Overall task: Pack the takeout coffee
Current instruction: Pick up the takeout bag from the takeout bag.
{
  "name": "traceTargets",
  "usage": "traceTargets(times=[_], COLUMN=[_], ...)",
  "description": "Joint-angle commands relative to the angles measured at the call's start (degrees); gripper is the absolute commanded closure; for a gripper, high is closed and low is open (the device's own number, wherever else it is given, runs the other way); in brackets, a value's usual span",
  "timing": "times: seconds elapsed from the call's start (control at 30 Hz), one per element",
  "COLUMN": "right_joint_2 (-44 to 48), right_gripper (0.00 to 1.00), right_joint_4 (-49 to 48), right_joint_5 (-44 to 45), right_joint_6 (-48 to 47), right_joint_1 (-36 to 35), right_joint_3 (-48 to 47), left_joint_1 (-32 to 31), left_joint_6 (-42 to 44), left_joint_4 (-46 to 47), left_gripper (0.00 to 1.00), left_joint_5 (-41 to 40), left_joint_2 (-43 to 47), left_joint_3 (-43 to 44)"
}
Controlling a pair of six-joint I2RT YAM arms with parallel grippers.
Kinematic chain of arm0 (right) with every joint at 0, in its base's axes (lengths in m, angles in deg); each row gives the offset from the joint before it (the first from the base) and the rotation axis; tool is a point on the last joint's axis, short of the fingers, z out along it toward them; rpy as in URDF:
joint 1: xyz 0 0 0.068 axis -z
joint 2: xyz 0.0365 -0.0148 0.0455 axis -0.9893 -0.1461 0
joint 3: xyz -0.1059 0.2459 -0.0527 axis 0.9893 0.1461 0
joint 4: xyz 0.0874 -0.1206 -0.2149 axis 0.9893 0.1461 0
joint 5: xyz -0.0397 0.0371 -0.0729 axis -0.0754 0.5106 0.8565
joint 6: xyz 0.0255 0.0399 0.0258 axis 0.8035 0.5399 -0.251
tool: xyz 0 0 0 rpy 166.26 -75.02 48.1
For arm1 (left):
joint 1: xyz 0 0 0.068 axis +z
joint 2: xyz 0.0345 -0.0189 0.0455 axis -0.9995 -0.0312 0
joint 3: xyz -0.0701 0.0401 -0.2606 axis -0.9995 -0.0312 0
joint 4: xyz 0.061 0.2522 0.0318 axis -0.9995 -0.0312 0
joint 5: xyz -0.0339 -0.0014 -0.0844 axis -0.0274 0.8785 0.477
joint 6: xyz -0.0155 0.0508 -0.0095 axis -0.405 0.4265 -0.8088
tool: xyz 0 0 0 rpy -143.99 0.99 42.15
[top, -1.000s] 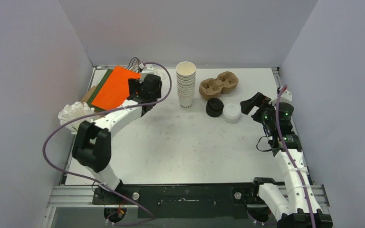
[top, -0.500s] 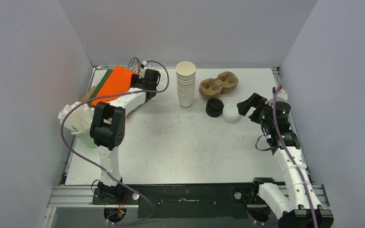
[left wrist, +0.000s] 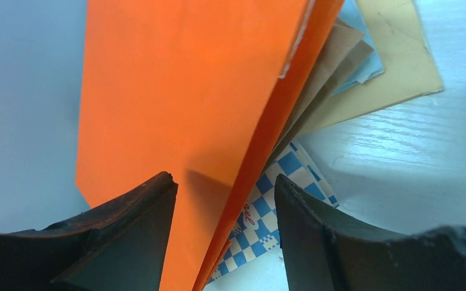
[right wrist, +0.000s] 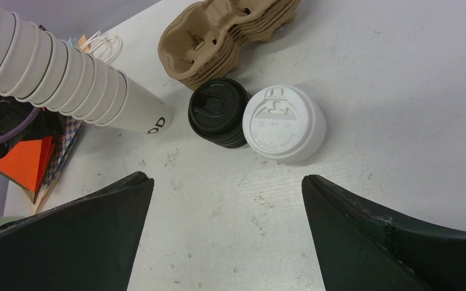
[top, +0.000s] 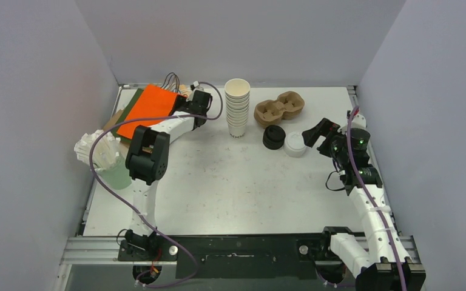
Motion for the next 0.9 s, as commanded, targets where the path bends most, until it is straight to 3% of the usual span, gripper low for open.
traceTargets(times=[0.0, 0.17, 0.33, 0.57, 0.87], right_joint_2=[-0.50, -0.77, -1.11, -1.58, -2.02], right_gripper=[0.00, 0.00, 0.00, 0.00, 0.00], right_joint_4=[-2.41, -2.51, -2.74, -3.18, -3.27], right_joint_5=[0.76, 0.89, 0.85, 0.76, 1.02], right_joint_6=[-0.39, -0.43, -0.42, -0.38, -0.38], right_joint_1=[-0.29, -0.29, -0.29, -0.29, -0.30], right_joint_3=[-2.00, -1.91, -2.00, -1.84, -2.08], left_joint_1=[-0.93, -0.57, -0.61, 0.00, 0.91], left_joint_6=[3.08, 3.20, 4.06, 4.58, 7.14], left_joint_4=[0.41, 0.86, 1.74, 2.27, 3.95], left_gripper=[0.42, 0.51, 0.52, 0.63, 0.63], left_joint_5=[-3.52, -4.04, -5.05, -5.34, -8.36], left_joint_2=[-1.54, -1.61, -0.92, -1.60, -3.40], left_joint_3=[3.97, 4.06, 3.88, 4.63, 4.96])
